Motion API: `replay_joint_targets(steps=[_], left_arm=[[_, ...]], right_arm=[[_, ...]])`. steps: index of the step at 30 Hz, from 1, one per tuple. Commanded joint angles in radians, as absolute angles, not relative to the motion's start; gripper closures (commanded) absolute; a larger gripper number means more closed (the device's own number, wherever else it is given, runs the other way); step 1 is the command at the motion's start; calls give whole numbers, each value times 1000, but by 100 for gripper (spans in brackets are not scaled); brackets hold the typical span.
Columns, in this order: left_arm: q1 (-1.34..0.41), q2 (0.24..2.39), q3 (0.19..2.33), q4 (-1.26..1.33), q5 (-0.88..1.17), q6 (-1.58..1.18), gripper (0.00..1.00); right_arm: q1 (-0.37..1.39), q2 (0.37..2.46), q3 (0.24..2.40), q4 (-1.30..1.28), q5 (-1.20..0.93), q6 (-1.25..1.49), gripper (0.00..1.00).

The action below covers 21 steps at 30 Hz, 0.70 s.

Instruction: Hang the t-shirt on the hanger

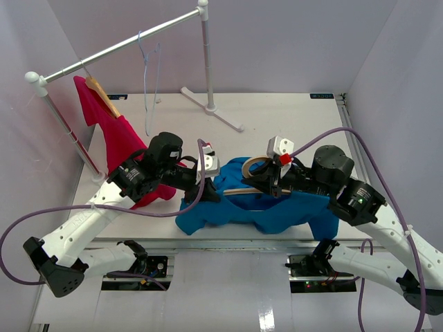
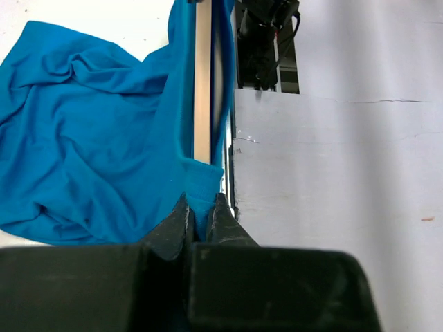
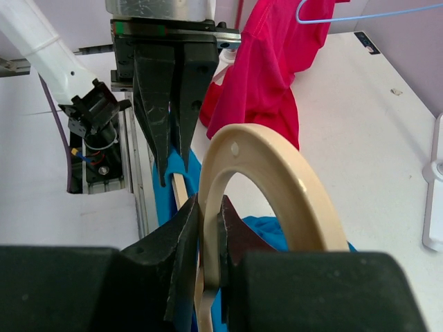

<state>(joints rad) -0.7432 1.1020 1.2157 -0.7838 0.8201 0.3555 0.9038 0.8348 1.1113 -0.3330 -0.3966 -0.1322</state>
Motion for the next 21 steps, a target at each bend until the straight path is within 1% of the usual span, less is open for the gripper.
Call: replay_joint_targets(steps=[1, 3, 5, 8, 10, 11, 14, 19, 21], left_arm=[[-739, 1077, 1197, -723, 797, 326, 100], [-739, 1068, 1185, -718, 780, 307, 100], [-739, 1049, 1168, -711, 778, 300, 100], [-739, 1005, 1144, -671, 752, 255, 100], [-739, 985, 1144, -632, 686, 149, 100], [-739, 984, 1155, -629, 642, 118, 100], [-739, 984, 1167, -627, 613, 32, 100], [-739, 955, 1141, -620, 519, -35, 100], [-738, 930, 1116, -608, 425, -56, 100]], right_arm=[[913, 848, 1096, -240, -394, -120, 92], [913, 851, 1091, -234, -371, -117, 92], [911, 851, 1088, -225, -339, -109, 90], [913, 848, 1093, -221, -289, -89, 74], [913, 833, 1090, -208, -240, -73, 61], [911, 819, 1080, -191, -174, -57, 56], [911, 750, 1026, -123, -41, -35, 38], [911, 684, 1000, -109, 37, -4, 18], [912, 657, 999, -126, 60, 29, 14]])
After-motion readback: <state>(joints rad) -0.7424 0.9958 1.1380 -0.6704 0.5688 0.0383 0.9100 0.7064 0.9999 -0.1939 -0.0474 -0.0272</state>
